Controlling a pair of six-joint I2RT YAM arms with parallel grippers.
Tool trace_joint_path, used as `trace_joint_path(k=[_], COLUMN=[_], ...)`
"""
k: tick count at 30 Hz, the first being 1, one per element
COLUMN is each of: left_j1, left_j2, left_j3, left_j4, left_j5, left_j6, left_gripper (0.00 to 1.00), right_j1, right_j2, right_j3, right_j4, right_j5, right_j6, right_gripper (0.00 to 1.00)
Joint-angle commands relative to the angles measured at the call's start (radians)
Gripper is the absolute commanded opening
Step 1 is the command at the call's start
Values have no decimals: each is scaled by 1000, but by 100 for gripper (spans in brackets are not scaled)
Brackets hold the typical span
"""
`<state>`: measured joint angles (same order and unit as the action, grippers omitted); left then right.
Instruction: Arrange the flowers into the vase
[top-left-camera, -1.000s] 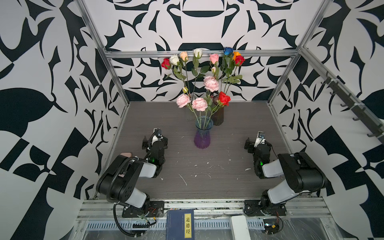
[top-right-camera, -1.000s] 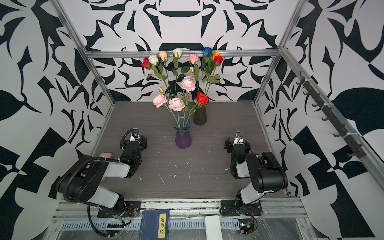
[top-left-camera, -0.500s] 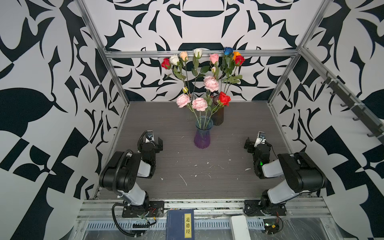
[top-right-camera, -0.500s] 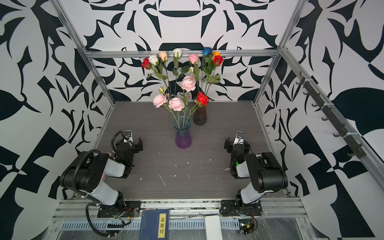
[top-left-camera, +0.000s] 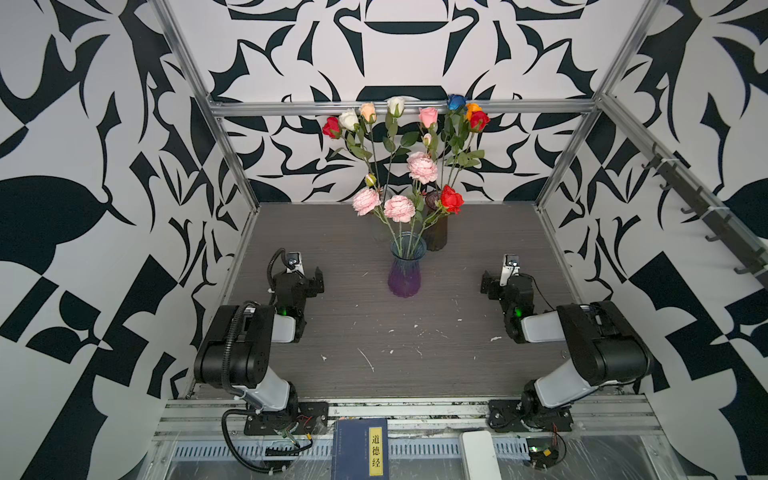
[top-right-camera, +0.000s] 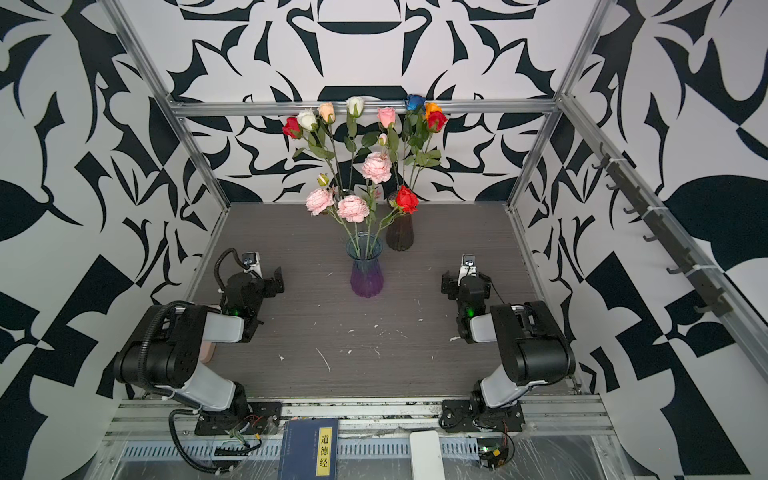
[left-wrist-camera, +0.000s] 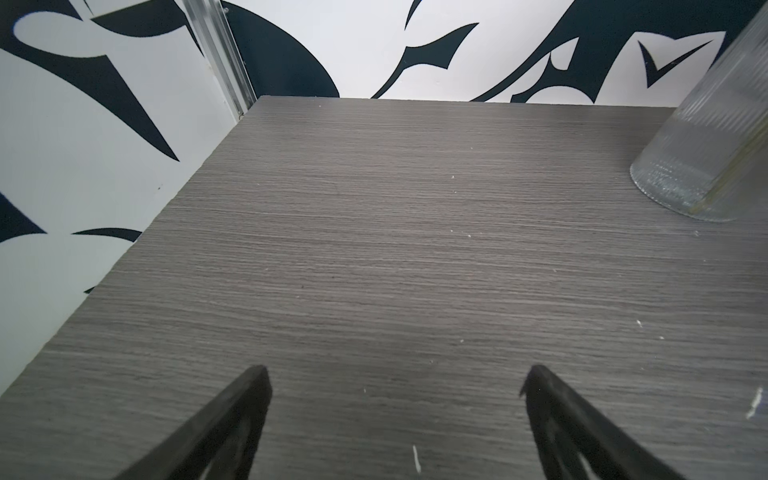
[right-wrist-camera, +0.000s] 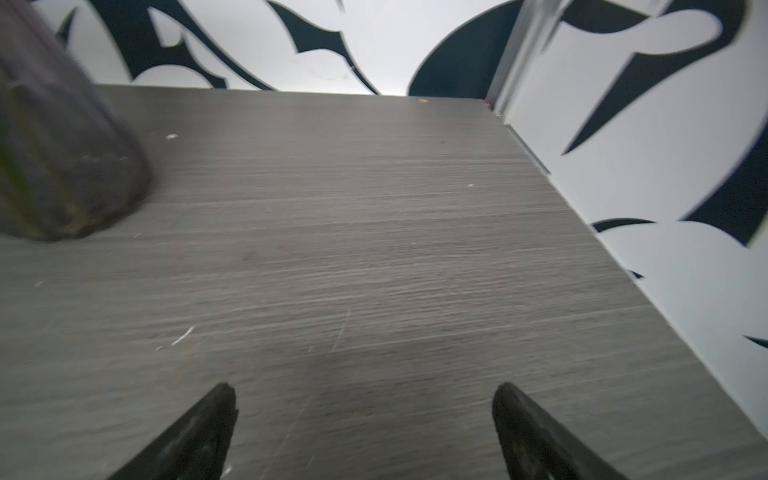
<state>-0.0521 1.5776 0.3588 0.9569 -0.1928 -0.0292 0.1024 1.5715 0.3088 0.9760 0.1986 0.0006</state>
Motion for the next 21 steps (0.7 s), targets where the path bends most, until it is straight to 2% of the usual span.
trace_joint_path(k=[1, 2, 3, 4, 6, 8, 10, 12, 14, 17, 18, 21], left_j1=[0, 0, -1, -2, -3, -8, -9, -12, -14, -14, -14, -14], left_j2=[-16, -16, -16, -16, -15, -14, -14, -14, -14, -14, -12, -14], left_j3=[-10, -10, -9, -10, -9, -8, -9, -8, -8, -8, -7, -8], left_j4=[11, 8, 9, 9, 8, 8, 9, 9, 8, 8, 8, 8], left_j5=[16, 16, 16, 15, 13, 6, 1, -4, -5, -5, -9, -9], left_j6=[-9, -9, -9, -9, -8, -2, -3, 0, 0, 0, 1, 0], left_gripper=[99, 100, 99, 100, 99, 99, 99, 99, 99, 99, 99, 99], right_j1=[19, 19, 17, 12, 11, 16, 22, 37, 40, 22, -15, -24], right_j2=[-14, -9, -11, -19, -1, -16, -24, -17, 14, -17, -16, -17], right_j3=[-62, -40, 18, 47, 31, 31, -11, -115, -115, 66, 38, 50], right_j4=[143, 115, 1, -72, -8, -35, 35, 232, 282, -99, -46, -76], right_j5=[-82, -27, 119, 177, 172, 130, -104, -110, -109, 72, 8, 18], right_j6=[-57, -36, 20, 52, 29, 24, -84, -84, -96, 3, 15, 22], right_gripper=[100, 100, 100, 100, 100, 100, 100, 100, 100, 100, 100, 100])
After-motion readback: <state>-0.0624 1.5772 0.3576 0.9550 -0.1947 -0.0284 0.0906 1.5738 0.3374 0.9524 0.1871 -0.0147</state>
